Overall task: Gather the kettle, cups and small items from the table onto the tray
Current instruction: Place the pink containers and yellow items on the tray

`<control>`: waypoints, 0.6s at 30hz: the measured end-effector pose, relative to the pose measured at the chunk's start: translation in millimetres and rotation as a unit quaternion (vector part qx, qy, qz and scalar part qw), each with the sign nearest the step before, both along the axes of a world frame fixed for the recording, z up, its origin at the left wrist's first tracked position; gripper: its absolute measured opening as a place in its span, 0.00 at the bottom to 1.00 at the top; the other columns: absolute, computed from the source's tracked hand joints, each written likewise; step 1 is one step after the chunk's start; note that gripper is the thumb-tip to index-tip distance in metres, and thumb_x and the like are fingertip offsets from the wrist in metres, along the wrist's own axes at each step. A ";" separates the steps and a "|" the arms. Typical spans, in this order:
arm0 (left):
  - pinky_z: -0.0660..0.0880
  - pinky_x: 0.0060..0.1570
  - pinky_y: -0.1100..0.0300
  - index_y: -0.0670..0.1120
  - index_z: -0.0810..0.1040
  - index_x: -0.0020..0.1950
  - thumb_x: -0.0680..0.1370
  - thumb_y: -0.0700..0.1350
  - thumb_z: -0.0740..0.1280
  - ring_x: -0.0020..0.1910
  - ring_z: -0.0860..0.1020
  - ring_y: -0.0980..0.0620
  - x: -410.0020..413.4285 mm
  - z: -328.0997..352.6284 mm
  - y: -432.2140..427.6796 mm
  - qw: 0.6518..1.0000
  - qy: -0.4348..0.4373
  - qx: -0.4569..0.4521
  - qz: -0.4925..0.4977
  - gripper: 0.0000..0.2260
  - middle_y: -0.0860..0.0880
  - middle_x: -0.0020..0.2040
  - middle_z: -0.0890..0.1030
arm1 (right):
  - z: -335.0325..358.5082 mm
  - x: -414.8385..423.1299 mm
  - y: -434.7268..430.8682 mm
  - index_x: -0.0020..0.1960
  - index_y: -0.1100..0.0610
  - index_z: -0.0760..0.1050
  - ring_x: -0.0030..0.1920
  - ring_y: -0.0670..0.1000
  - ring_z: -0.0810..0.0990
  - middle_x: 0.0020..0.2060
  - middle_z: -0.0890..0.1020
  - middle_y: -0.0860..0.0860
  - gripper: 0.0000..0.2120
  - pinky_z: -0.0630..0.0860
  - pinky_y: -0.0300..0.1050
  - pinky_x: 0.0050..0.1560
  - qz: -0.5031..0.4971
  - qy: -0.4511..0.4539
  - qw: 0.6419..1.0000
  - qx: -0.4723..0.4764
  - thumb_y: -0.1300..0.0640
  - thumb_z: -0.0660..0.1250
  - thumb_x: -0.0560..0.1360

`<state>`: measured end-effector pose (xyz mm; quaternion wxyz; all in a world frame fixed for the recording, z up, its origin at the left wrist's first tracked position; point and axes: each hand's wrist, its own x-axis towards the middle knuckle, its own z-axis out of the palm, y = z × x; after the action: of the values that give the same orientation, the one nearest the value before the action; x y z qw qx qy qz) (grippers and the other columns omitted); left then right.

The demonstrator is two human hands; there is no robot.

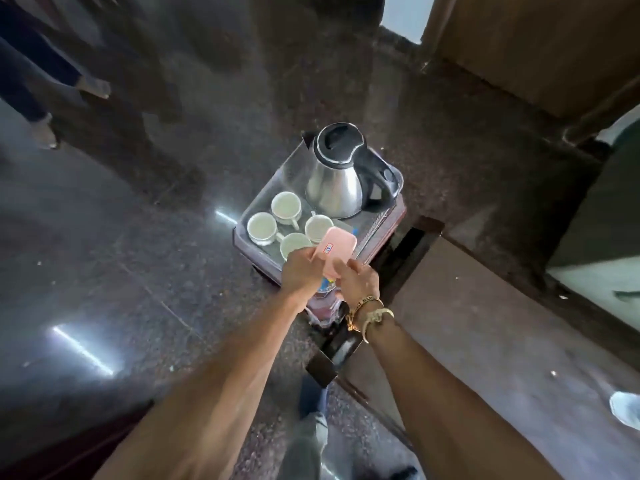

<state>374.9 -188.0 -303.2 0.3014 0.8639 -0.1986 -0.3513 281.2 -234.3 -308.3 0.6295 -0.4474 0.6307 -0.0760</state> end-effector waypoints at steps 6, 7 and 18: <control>0.77 0.40 0.55 0.41 0.85 0.55 0.79 0.44 0.65 0.46 0.83 0.44 4.1 -7.7 -1.3 0.999 0.031 -0.003 0.020 0.12 0.41 0.48 0.86 | 1.0 7.5 0.7 0.61 0.60 0.81 0.53 0.59 0.83 0.54 0.83 0.59 0.19 0.80 0.55 0.58 -0.014 0.050 0.998 -0.023 0.52 0.70 0.73; 0.78 0.43 0.53 0.41 0.85 0.55 0.79 0.44 0.65 0.47 0.83 0.43 4.1 -10.1 -0.8 1.000 0.023 -0.001 0.017 0.11 0.41 0.49 0.86 | 1.7 7.2 1.4 0.60 0.59 0.82 0.51 0.58 0.84 0.52 0.84 0.58 0.18 0.80 0.52 0.55 -0.010 0.054 0.998 -0.027 0.52 0.70 0.73; 0.79 0.52 0.47 0.42 0.85 0.50 0.77 0.43 0.70 0.49 0.83 0.41 5.8 -22.3 5.5 0.998 -0.043 0.001 0.037 0.07 0.41 0.48 0.86 | -1.1 7.8 4.9 0.64 0.54 0.78 0.54 0.53 0.83 0.54 0.85 0.53 0.20 0.75 0.40 0.53 -0.010 0.092 0.995 -0.043 0.56 0.72 0.72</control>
<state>380.7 -182.5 -325.5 0.3047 0.8852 -0.1794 -0.3024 289.0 -229.4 -309.4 0.5480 -0.4728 0.6867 -0.0678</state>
